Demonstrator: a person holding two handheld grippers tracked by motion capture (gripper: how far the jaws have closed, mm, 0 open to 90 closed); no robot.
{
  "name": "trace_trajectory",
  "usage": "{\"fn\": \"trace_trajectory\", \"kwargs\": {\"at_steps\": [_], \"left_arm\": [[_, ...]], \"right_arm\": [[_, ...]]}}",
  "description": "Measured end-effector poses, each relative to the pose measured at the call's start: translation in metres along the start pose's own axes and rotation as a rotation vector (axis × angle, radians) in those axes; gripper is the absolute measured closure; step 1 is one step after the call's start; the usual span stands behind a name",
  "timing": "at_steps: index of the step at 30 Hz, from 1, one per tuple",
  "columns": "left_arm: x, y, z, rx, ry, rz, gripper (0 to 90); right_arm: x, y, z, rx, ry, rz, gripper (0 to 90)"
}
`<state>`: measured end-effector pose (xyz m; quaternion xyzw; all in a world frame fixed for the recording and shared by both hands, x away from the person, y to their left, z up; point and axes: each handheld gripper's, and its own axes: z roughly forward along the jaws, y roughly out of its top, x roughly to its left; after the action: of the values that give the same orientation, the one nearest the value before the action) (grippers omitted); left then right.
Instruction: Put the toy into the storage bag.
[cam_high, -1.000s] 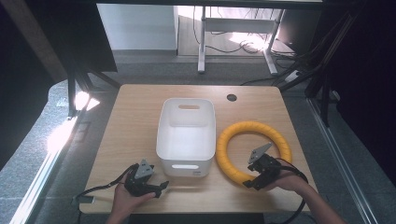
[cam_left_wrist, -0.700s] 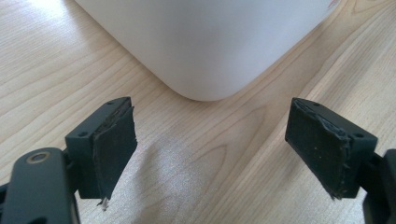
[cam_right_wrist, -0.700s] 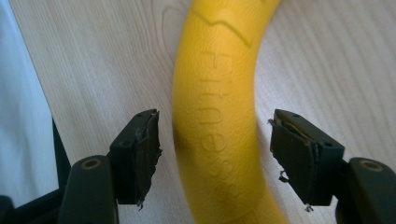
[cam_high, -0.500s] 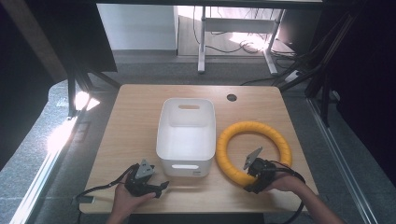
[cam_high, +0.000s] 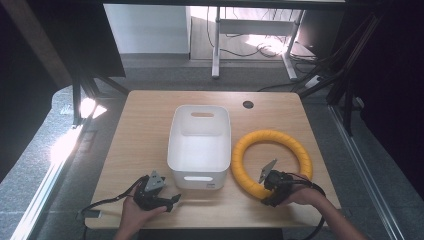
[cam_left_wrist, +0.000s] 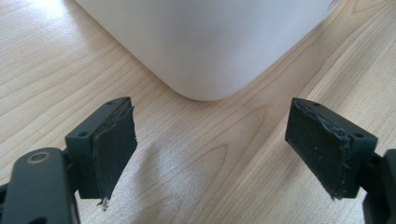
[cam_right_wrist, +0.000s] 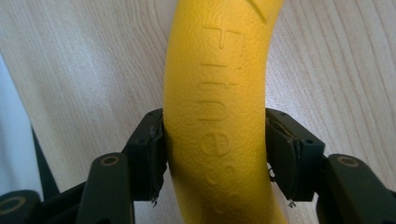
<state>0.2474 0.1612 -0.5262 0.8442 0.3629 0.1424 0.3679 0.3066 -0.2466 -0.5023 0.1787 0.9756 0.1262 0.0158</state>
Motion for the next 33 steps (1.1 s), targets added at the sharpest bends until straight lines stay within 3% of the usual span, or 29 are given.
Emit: {"fn": "trace_trajectory", "kwargs": {"at_steps": [7, 13, 21, 24, 25, 33], "left_arm": [[0.000, 0.000, -0.001, -0.003, -0.002, -0.002, 16.3], [0.000, 0.000, -0.001, 0.000, -0.002, -0.001, 16.3], [0.000, 0.000, 0.000, 0.000, -0.001, 0.000, 16.3], [0.000, 0.000, 0.000, -0.001, -0.001, 0.000, 16.3], [0.000, 0.000, 0.000, -0.001, -0.001, 0.000, 16.3], [0.000, 0.000, 0.000, 0.000, -0.001, -0.001, 16.3]], "right_arm": [[0.002, 0.005, 0.000, 0.032, -0.002, -0.051, 49.4], [-0.001, 0.005, -0.001, 0.027, 0.024, -0.038, 49.7], [-0.007, 0.004, -0.014, -0.071, 0.070, 0.004, 50.1], [-0.010, 0.002, -0.022, -0.119, 0.094, 0.022, 50.2], [-0.013, 0.001, -0.027, -0.159, 0.104, 0.034, 50.2], [-0.018, -0.004, -0.040, -0.252, 0.138, 0.060, 50.2]]}}
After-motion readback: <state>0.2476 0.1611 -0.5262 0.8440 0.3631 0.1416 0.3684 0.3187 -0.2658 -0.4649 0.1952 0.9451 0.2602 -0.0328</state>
